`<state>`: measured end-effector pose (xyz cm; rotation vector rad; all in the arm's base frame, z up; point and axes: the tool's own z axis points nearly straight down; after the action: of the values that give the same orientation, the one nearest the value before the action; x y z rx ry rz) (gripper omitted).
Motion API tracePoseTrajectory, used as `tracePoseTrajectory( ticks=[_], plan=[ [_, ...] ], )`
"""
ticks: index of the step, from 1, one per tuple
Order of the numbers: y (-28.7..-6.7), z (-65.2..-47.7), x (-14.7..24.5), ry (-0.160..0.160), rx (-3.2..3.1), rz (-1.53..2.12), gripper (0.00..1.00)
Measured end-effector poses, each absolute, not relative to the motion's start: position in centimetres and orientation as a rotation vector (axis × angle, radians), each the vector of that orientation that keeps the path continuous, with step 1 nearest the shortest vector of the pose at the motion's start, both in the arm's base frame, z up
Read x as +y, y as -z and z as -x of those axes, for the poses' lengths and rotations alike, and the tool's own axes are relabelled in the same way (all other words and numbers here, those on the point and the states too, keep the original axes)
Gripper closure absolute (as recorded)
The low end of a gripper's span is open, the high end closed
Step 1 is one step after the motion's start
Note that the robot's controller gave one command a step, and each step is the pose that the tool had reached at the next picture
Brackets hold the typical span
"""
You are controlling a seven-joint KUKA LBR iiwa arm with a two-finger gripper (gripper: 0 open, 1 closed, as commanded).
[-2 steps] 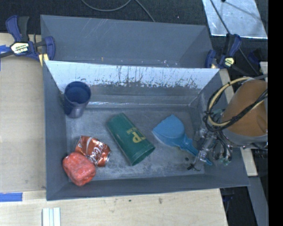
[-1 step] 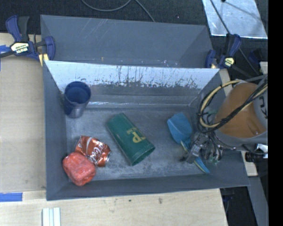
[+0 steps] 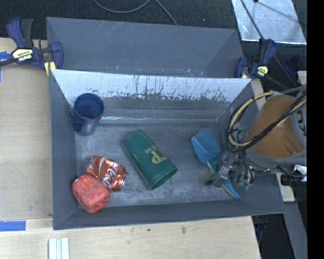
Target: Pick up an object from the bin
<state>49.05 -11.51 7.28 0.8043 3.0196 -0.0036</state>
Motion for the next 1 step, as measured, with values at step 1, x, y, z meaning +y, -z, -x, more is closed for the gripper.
tracePoseTrajectory(
  ticks=[1],
  plan=[
    [-7.41,-49.05,-11.51,0.004,3.019,-0.804,1.0]
  ],
)
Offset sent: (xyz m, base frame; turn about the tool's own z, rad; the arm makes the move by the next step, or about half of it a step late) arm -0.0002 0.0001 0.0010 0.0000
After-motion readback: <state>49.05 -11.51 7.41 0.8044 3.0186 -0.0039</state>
